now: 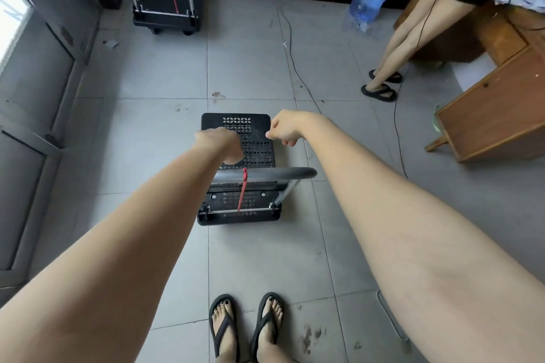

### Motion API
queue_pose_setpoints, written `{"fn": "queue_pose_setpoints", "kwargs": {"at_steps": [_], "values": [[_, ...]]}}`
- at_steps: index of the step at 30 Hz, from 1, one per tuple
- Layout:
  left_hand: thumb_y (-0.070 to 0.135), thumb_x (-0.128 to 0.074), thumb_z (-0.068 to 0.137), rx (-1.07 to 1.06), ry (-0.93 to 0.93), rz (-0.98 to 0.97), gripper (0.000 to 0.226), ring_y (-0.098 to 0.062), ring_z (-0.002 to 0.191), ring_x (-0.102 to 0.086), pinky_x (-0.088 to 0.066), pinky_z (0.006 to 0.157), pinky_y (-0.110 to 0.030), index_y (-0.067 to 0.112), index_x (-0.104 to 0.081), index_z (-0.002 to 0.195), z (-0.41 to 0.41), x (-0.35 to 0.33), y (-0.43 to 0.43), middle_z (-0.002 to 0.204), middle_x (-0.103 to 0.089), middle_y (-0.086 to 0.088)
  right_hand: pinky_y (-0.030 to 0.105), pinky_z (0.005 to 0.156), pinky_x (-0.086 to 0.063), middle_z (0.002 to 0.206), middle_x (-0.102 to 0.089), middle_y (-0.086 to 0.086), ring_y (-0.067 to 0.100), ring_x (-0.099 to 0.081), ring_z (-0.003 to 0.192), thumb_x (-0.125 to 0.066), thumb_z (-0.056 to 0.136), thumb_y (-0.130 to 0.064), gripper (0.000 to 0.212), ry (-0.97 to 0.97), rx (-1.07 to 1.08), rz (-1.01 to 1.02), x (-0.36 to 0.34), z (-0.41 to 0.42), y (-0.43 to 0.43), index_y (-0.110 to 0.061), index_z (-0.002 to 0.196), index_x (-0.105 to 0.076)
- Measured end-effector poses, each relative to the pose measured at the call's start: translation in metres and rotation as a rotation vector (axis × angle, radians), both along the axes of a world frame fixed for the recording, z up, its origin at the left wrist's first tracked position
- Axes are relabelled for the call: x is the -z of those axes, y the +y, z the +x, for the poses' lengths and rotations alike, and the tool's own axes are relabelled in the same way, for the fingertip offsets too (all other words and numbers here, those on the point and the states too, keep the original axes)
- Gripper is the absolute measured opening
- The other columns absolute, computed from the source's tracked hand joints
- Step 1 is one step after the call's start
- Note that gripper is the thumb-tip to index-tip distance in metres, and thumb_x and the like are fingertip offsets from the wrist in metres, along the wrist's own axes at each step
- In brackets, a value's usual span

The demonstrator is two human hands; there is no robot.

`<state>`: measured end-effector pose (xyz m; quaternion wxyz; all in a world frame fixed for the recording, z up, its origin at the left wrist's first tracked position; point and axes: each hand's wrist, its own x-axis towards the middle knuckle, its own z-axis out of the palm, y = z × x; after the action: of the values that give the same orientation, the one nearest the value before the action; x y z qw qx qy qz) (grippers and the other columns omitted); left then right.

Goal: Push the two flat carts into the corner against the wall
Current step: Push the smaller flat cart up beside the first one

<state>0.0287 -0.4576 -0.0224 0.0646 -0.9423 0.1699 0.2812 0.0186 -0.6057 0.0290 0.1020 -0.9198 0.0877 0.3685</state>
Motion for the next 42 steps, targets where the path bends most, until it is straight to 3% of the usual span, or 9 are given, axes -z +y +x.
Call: {"fn": "queue_pose_setpoints", "kwargs": {"at_steps": [6, 12, 20, 25, 28, 31, 35, 40, 42], "values": [[0.032, -0.038, 0.097, -0.042, -0.023, -0.043, 0.036, -0.025, 0.105, -0.062, -0.041, 0.071, -0.029, 0.02, -0.062, 0.121, -0.028, 0.013, 0.003, 0.118, -0.064, -0.004, 0.037, 0.096, -0.041, 0.135, -0.052, 0.012, 0.03, -0.049, 0.117, -0.042, 0.097, -0.036, 0.041, -0.063, 0.001, 0.018, 0.021, -0.029, 0.01, -0.012, 0.128, -0.054], [0.023, -0.035, 0.097, -0.08, -0.124, -0.092, 0.028, -0.03, 0.112, -0.056, -0.035, 0.086, -0.038, 0.019, -0.057, 0.114, -0.061, 0.021, 0.007, 0.119, -0.064, -0.009, 0.052, 0.103, -0.025, 0.133, -0.049, 0.012, 0.031, -0.032, 0.129, -0.028, 0.098, -0.043, 0.04, -0.203, 0.011, -0.02, 0.063, -0.079, 0.022, -0.021, 0.122, -0.052], [0.034, -0.031, 0.099, -0.25, -0.305, -0.352, 0.031, -0.032, 0.111, -0.051, -0.035, 0.098, -0.041, 0.02, -0.057, 0.108, -0.093, 0.051, 0.013, 0.111, -0.063, -0.008, 0.053, 0.107, -0.022, 0.124, -0.048, 0.012, 0.031, -0.037, 0.118, -0.023, 0.099, -0.043, 0.038, -0.469, -0.004, -0.022, 0.102, -0.106, 0.024, -0.018, 0.118, -0.045], [0.046, -0.005, 0.085, -0.29, -0.364, -0.402, 0.064, -0.033, 0.106, -0.052, -0.035, 0.099, -0.041, 0.021, -0.06, 0.109, -0.091, 0.056, 0.008, 0.106, -0.064, -0.007, 0.051, 0.106, -0.022, 0.12, -0.049, 0.011, 0.03, -0.039, 0.115, -0.023, 0.097, -0.045, 0.039, -0.524, -0.008, -0.012, 0.106, -0.098, 0.018, -0.019, 0.115, -0.046], [0.049, 0.003, 0.08, -0.302, -0.35, -0.385, 0.074, -0.032, 0.109, -0.051, -0.034, 0.102, -0.04, 0.023, -0.058, 0.114, -0.08, 0.054, 0.003, 0.109, -0.062, -0.005, 0.051, 0.105, -0.024, 0.117, -0.05, 0.01, 0.03, -0.041, 0.112, -0.01, 0.092, -0.05, 0.052, -0.546, -0.016, -0.019, 0.106, -0.088, 0.014, -0.02, 0.112, -0.047], [0.05, 0.007, 0.078, -0.303, -0.332, -0.379, 0.078, -0.031, 0.111, -0.05, -0.031, 0.107, -0.041, 0.024, -0.056, 0.118, -0.061, 0.051, -0.001, 0.112, -0.061, -0.004, 0.05, 0.105, -0.024, 0.117, -0.05, 0.009, 0.03, -0.042, 0.112, -0.015, 0.094, -0.048, 0.046, -0.561, -0.01, -0.02, 0.107, -0.066, 0.009, -0.02, 0.111, -0.047], [0.05, 0.007, 0.078, -0.306, -0.306, -0.392, 0.08, -0.033, 0.114, -0.049, -0.028, 0.11, -0.043, 0.021, -0.056, 0.118, -0.018, 0.05, -0.008, 0.115, -0.059, -0.007, 0.05, 0.103, -0.027, 0.114, -0.053, 0.01, 0.03, -0.044, 0.11, 0.003, 0.08, -0.053, 0.069, -0.613, 0.005, -0.03, 0.107, -0.025, 0.006, -0.021, 0.109, -0.05], [0.05, 0.005, 0.083, -0.261, -0.233, -0.367, 0.075, -0.032, 0.122, -0.045, -0.021, 0.114, -0.044, 0.022, -0.051, 0.124, 0.058, 0.045, -0.012, 0.126, -0.056, -0.006, 0.05, 0.097, -0.031, 0.108, -0.054, 0.009, 0.03, -0.048, 0.105, -0.005, 0.085, -0.052, 0.059, -0.619, 0.011, -0.085, 0.108, 0.046, 0.001, -0.021, 0.106, -0.051], [0.046, -0.007, 0.096, -0.25, -0.201, -0.355, 0.056, -0.031, 0.123, -0.043, -0.018, 0.115, -0.043, 0.021, -0.048, 0.125, 0.092, 0.045, -0.013, 0.128, -0.053, -0.006, 0.051, 0.093, -0.036, 0.102, -0.056, 0.01, 0.032, -0.051, 0.099, -0.011, 0.087, -0.049, 0.053, -0.646, 0.023, -0.109, 0.109, 0.077, 0.001, -0.02, 0.102, -0.052]]}}
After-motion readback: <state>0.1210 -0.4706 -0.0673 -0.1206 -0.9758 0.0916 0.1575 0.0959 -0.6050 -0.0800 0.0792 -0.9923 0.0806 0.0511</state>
